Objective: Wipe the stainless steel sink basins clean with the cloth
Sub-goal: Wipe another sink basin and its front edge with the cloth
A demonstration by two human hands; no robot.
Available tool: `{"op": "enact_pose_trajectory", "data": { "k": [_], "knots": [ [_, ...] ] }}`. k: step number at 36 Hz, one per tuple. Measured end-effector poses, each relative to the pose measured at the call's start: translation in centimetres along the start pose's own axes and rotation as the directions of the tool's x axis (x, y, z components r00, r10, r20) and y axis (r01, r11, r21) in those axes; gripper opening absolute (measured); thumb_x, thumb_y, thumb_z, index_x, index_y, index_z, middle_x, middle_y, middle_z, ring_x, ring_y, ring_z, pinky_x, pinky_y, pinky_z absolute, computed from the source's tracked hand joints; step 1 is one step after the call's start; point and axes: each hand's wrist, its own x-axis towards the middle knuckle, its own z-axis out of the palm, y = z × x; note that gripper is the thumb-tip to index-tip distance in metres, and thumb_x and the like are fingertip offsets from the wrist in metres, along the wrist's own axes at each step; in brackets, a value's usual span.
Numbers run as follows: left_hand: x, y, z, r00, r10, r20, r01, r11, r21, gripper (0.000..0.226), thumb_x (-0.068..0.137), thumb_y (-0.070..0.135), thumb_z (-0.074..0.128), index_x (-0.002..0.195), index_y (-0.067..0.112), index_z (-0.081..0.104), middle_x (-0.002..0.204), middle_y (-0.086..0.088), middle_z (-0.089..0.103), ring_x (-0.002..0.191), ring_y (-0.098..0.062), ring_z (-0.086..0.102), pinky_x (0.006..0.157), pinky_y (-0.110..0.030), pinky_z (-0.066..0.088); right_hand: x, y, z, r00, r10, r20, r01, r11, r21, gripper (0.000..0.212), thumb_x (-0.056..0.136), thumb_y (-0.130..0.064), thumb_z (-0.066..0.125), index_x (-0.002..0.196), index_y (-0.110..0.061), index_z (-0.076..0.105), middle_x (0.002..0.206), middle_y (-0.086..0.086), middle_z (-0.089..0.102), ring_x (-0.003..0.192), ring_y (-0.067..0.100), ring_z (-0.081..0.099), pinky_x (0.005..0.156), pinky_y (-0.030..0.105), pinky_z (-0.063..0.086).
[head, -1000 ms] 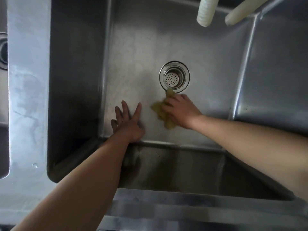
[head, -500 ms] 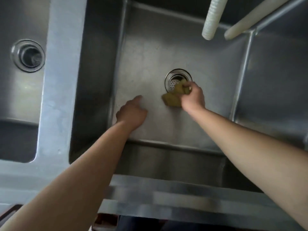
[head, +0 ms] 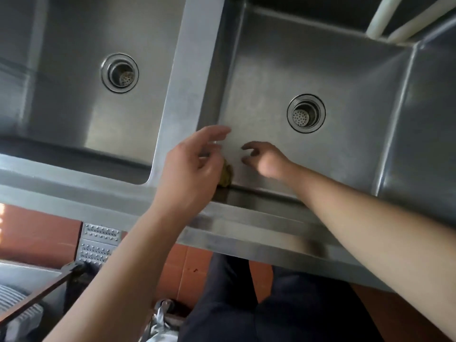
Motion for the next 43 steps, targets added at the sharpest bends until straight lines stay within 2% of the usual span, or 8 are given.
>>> {"op": "enact_pose_trajectory", "data": {
  "k": [6, 9, 13, 15, 22, 29, 35, 43],
  "knots": [
    [5.7, 1.5, 4.1, 0.896, -0.162, 0.413, -0.027, 0.909, 0.415, 0.041, 0.093, 0.03, 0.057, 0.134, 0.03, 0.055, 0.131, 0.004, 0.057, 0.107, -0.018, 0.059, 0.092, -0.03, 0.049, -10.9, 5.2, -6.9, 0.987, 0.159, -0.019, -0.16, 0.973, -0.168, 0.06, 0.08, -0.069, 0.054, 0.131, -0.036, 0.057, 0.145, -0.007, 0.052, 0.131, 0.02, 0.05, 0.111, 0.036, 0.037],
    [9.7, 0.2, 8.4, 0.769, -0.327, 0.549, -0.152, 0.741, 0.655, 0.044, 0.095, 0.026, 0.058, 0.137, 0.011, 0.054, 0.141, -0.009, 0.052, 0.121, -0.029, 0.054, 0.097, -0.033, 0.045, -17.3, 8.8, -8.8, 0.965, 0.21, -0.156, -0.236, 0.956, -0.175, 0.086, 0.066, -0.088, 0.036, 0.133, -0.037, 0.055, 0.147, -0.009, 0.05, 0.134, 0.02, 0.047, 0.113, 0.042, 0.036],
    [10.8, -5.4, 10.2, 0.659, -0.521, 0.542, -0.341, 0.435, 0.833, 0.04, 0.086, 0.034, 0.064, 0.118, 0.011, 0.066, 0.124, -0.007, 0.064, 0.112, -0.029, 0.061, 0.083, -0.028, 0.047, -23.5, 12.5, -9.8, 0.906, 0.161, -0.392, -0.266, 0.937, -0.228, 0.063, 0.088, -0.071, 0.044, 0.128, -0.027, 0.064, 0.135, -0.004, 0.061, 0.122, 0.018, 0.057, 0.096, 0.022, 0.036],
    [10.9, -8.4, 10.2, 0.633, -0.543, 0.552, -0.456, 0.315, 0.832, 0.05, 0.071, 0.047, 0.064, 0.112, 0.02, 0.071, 0.12, -0.002, 0.068, 0.105, -0.025, 0.064, 0.089, -0.028, 0.051, -24.5, 14.2, -9.3, 0.883, 0.122, -0.454, -0.269, 0.923, -0.274, 0.06, 0.087, -0.065, 0.046, 0.125, -0.023, 0.067, 0.126, -0.001, 0.067, 0.114, 0.019, 0.063, 0.088, 0.019, 0.034],
    [12.8, -12.3, 11.1, 0.626, -0.511, 0.589, -0.471, 0.355, 0.808, 0.051, 0.058, 0.058, 0.051, 0.093, 0.027, 0.072, 0.103, 0.005, 0.073, 0.092, -0.017, 0.067, 0.086, -0.031, 0.055, -23.7, 16.9, -7.0, 0.814, 0.058, -0.578, -0.212, 0.956, -0.203, 0.061, 0.087, -0.056, 0.044, 0.133, -0.017, 0.058, 0.11, 0.003, 0.073, 0.102, 0.025, 0.067, 0.092, 0.043, 0.048],
    [12.3, -11.9, 12.2, 0.599, -0.525, 0.604, -0.532, 0.302, 0.791, 0.035, 0.091, 0.039, 0.052, 0.124, 0.03, 0.054, 0.138, -0.008, 0.046, 0.118, -0.031, 0.051, 0.1, -0.04, 0.042, -23.2, 17.9, -6.9, 0.812, -0.004, -0.584, -0.171, 0.955, -0.243, 0.054, 0.089, -0.05, 0.046, 0.126, -0.015, 0.062, 0.097, 0.002, 0.074, 0.089, 0.026, 0.069, 0.086, 0.042, 0.05],
    [13.2, -14.6, 12.4, 0.623, -0.361, 0.694, -0.546, 0.434, 0.716, 0.031, 0.072, 0.055, 0.059, 0.084, 0.027, 0.065, 0.083, -0.001, 0.068, 0.075, -0.025, 0.066, 0.073, -0.05, 0.057, -23.3, 17.7, -7.3, 0.857, -0.001, -0.515, -0.181, 0.936, -0.301, 0.052, 0.091, -0.052, 0.036, 0.125, -0.021, 0.059, 0.092, -0.001, 0.074, 0.09, 0.024, 0.068, 0.086, 0.044, 0.046],
    [10.0, -9.6, 21.7, 0.315, -0.041, 0.948, -0.931, 0.179, 0.317, 0.035, 0.093, 0.028, 0.057, 0.126, 0.032, 0.045, 0.137, -0.009, 0.037, 0.113, -0.028, 0.045, 0.079, -0.039, 0.052, -23.4, 17.6, -7.6, 0.859, -0.015, -0.512, -0.138, 0.956, -0.26, 0.056, 0.09, -0.049, 0.038, 0.134, -0.017, 0.054, 0.088, 0.0, 0.074, 0.083, 0.022, 0.069, 0.086, 0.044, 0.049]
  ]
}}
